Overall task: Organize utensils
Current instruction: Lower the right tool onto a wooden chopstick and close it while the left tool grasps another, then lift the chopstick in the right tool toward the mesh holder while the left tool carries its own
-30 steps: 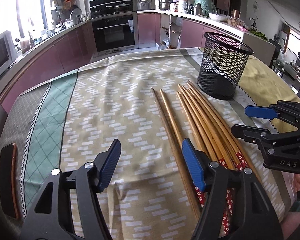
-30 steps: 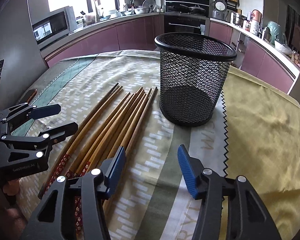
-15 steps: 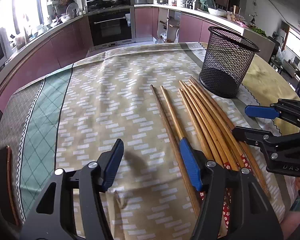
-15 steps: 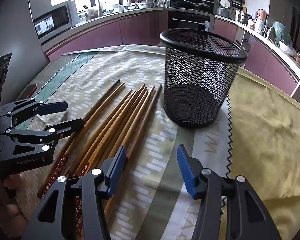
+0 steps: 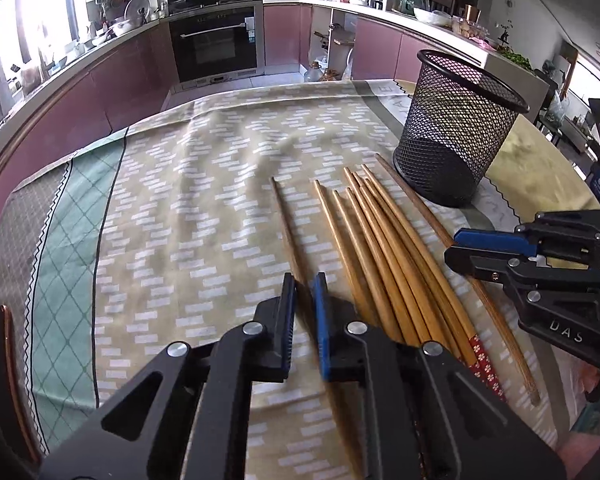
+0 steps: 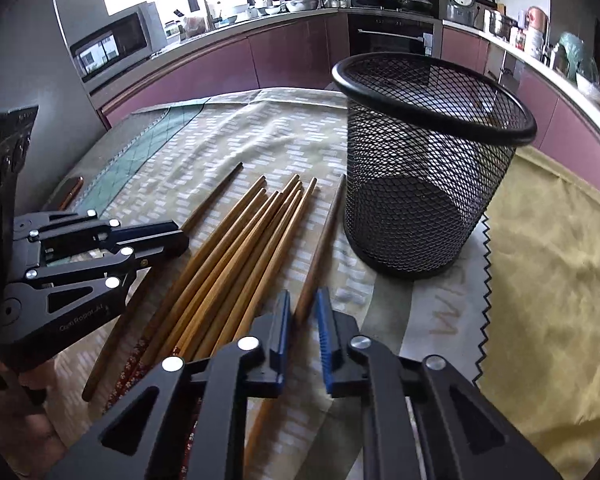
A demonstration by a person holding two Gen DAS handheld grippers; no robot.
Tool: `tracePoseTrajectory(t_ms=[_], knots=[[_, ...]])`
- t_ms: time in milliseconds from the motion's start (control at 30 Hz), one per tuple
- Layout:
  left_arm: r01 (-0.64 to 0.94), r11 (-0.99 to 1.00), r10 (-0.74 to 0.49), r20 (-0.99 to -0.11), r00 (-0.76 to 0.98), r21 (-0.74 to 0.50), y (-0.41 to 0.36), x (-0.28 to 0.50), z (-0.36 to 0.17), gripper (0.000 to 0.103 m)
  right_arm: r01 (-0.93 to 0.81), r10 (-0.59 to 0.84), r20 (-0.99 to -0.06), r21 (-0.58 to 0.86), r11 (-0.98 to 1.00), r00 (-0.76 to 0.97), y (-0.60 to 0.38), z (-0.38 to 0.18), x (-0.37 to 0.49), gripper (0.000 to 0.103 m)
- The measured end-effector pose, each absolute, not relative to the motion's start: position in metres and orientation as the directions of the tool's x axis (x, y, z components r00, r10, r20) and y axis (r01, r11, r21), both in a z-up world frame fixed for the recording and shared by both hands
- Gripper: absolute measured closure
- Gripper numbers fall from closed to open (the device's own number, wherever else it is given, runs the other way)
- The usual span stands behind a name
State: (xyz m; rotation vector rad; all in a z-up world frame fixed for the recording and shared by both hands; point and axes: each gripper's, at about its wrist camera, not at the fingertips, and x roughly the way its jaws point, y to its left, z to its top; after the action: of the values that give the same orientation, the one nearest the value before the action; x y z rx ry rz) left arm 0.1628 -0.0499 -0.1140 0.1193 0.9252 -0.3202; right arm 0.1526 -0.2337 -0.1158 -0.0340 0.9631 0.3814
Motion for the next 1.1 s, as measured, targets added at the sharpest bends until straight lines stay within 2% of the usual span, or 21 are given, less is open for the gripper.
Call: tracePoseTrajectory(t_ms=[467,733,1100], knots=[[0.324,0.942,-0.28,-0.749,0.601,-0.092,-0.042,0.144,-0.083,0.096,-0.35,0.424,-0.74,0.267,0.898,0.522,-0.254,-0.099,0.135,0.097],[0.378,0.911,-0.383,-0.681,0.624,-0.165,-0.036,0.132,-0.037,0.096,-0.41,0.533,-0.615,0.345,0.845,0.581,-0.273,-0.059,0.114,0.097],[0.47,0.855,-0.507,-0.547,0.666,-0.219,-0.036,0.11,0.038,0.096,-0.434,0.553,-0.467,0.344,0.832,0.69,-0.302,-0.013,0.105,0.097]])
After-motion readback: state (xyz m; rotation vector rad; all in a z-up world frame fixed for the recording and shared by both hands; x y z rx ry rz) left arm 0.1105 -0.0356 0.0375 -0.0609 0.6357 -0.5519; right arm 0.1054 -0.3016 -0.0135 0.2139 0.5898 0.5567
